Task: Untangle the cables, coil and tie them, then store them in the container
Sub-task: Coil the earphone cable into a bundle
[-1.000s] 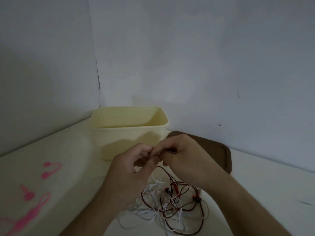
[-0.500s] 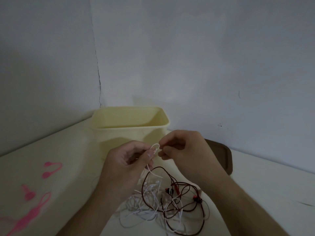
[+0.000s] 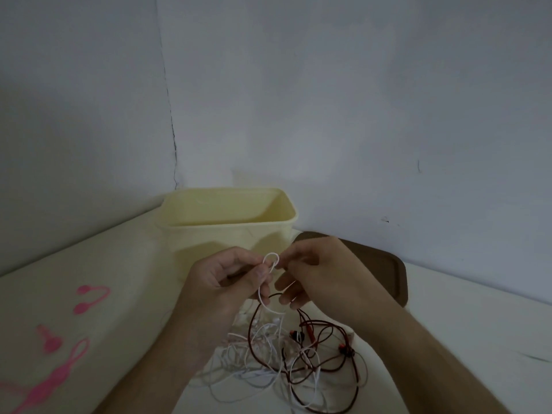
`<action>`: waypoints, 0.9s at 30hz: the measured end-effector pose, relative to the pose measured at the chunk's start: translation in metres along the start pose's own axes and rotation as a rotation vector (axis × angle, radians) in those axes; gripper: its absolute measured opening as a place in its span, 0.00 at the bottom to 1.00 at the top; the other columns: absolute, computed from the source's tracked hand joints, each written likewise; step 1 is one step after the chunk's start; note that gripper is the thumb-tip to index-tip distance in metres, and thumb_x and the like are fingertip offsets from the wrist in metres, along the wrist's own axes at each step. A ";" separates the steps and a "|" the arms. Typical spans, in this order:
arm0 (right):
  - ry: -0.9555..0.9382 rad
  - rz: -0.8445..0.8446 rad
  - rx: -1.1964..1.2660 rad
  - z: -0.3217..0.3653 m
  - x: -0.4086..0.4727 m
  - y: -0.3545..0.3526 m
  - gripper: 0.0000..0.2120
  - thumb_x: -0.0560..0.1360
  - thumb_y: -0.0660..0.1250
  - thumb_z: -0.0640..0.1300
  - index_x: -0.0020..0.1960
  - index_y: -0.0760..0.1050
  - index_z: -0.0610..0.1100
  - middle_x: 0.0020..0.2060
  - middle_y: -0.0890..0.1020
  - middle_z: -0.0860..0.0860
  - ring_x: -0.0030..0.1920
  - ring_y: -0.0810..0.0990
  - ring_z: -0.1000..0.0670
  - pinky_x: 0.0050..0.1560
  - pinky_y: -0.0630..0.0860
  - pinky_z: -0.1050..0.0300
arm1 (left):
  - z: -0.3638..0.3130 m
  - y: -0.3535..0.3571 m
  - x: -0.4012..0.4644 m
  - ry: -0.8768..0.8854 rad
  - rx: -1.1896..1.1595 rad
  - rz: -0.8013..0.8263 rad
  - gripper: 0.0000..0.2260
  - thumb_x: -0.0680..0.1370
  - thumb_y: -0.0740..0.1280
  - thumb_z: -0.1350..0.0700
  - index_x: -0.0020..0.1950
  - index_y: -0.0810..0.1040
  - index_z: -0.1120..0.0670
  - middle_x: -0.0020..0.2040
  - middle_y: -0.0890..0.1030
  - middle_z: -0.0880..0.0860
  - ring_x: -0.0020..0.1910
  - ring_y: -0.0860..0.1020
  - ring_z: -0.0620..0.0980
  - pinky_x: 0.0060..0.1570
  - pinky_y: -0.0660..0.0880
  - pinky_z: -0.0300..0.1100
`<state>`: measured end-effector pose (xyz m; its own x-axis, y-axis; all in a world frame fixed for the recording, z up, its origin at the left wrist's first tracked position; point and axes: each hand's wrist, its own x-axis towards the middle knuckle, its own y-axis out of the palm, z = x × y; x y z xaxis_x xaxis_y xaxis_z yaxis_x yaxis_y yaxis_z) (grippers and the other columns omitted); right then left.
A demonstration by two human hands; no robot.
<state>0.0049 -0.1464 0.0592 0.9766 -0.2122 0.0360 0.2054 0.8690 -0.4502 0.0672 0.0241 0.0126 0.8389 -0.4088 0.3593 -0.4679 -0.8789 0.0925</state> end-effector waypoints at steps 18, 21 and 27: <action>-0.132 -0.039 0.015 -0.001 0.000 0.005 0.10 0.84 0.67 0.38 0.52 0.87 0.45 0.41 0.89 0.48 0.45 0.89 0.50 0.51 0.87 0.49 | 0.010 0.000 0.004 -0.028 0.091 -0.068 0.03 0.79 0.72 0.65 0.46 0.85 0.59 0.36 0.84 0.62 0.34 0.82 0.54 0.40 0.81 0.43; -0.161 -0.076 -0.042 -0.001 -0.001 0.008 0.09 0.83 0.69 0.38 0.49 0.86 0.47 0.40 0.89 0.50 0.43 0.89 0.52 0.49 0.87 0.49 | 0.009 0.002 0.003 -0.032 0.110 -0.114 0.03 0.79 0.73 0.64 0.46 0.84 0.59 0.37 0.86 0.59 0.34 0.84 0.55 0.39 0.81 0.42; -0.143 -0.094 0.010 0.000 -0.003 0.007 0.08 0.80 0.72 0.36 0.44 0.85 0.44 0.37 0.89 0.49 0.38 0.89 0.49 0.47 0.88 0.46 | 0.004 0.003 0.004 -0.030 0.094 -0.164 0.03 0.77 0.75 0.63 0.47 0.83 0.62 0.42 0.88 0.58 0.39 0.87 0.59 0.46 0.85 0.56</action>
<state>0.0040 -0.1393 0.0561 0.9520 -0.2276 0.2049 0.2965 0.8527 -0.4302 0.0705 0.0189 0.0102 0.9103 -0.2638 0.3189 -0.2972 -0.9529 0.0602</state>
